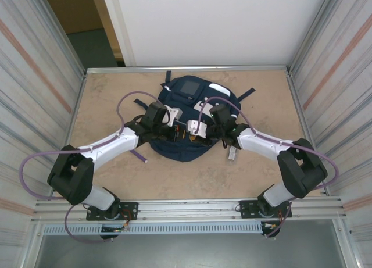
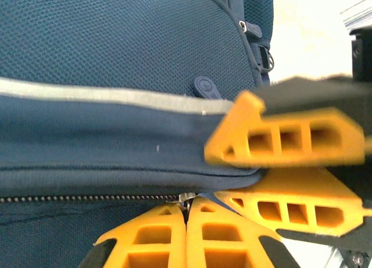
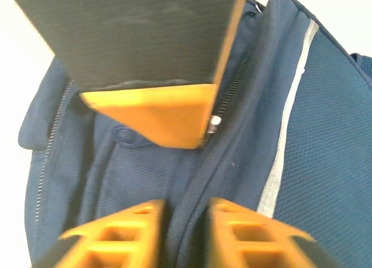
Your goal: Pack the student bag
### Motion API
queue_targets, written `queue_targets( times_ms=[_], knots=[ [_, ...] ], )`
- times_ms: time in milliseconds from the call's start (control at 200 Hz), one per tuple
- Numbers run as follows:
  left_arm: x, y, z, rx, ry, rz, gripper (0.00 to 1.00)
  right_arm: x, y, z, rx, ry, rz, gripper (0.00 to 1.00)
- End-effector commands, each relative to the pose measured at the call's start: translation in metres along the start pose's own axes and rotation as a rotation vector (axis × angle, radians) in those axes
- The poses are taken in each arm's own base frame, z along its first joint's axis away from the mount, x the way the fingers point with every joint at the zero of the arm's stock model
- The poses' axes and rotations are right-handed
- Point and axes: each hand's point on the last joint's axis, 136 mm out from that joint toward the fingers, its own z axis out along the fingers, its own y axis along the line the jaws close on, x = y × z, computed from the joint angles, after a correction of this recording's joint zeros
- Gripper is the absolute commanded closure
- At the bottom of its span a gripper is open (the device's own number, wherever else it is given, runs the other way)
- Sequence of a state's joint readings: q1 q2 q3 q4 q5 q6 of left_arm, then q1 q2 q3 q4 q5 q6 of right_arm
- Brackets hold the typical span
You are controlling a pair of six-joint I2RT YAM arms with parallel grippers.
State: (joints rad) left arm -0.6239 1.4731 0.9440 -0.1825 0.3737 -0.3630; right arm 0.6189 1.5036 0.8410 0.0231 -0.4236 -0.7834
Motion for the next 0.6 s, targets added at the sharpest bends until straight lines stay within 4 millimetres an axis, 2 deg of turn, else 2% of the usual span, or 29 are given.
queue_targets(
  times_ms=[0, 145, 210, 261, 326, 401, 496, 591],
  knots=[
    [-0.018, 0.005, -0.018, -0.077, -0.085, 0.035, 1.00, 0.021, -0.010, -0.009, 0.082, 0.077, -0.027, 0.92],
    [-0.009, 0.083, -0.044, -0.413, -0.089, -0.043, 1.00, 0.021, -0.019, -0.018, 0.038, 0.009, -0.057, 0.96],
    [-0.004, 0.108, -0.053, -0.453, -0.119, -0.111, 1.00, 0.024, -0.024, -0.017, 0.002, 0.007, -0.074, 0.96],
    [0.002, 0.117, -0.055, -0.425, -0.126, -0.171, 1.00, 0.024, -0.022, -0.014, -0.057, 0.010, -0.101, 0.96],
    [0.012, 0.117, -0.053, -0.382, -0.112, -0.218, 1.00, 0.026, -0.023, -0.010, -0.119, 0.028, -0.134, 0.96],
    [0.016, 0.104, -0.048, -0.324, -0.109, -0.183, 1.00, 0.030, -0.028, -0.005, -0.151, 0.061, -0.159, 0.95],
    [0.019, 0.076, -0.039, -0.248, -0.099, -0.077, 1.00, 0.040, -0.039, -0.003, -0.147, 0.080, -0.143, 0.94],
    [0.016, 0.044, -0.033, -0.167, -0.083, 0.032, 1.00, 0.035, -0.044, -0.012, -0.147, 0.039, -0.112, 0.94]
  ],
)
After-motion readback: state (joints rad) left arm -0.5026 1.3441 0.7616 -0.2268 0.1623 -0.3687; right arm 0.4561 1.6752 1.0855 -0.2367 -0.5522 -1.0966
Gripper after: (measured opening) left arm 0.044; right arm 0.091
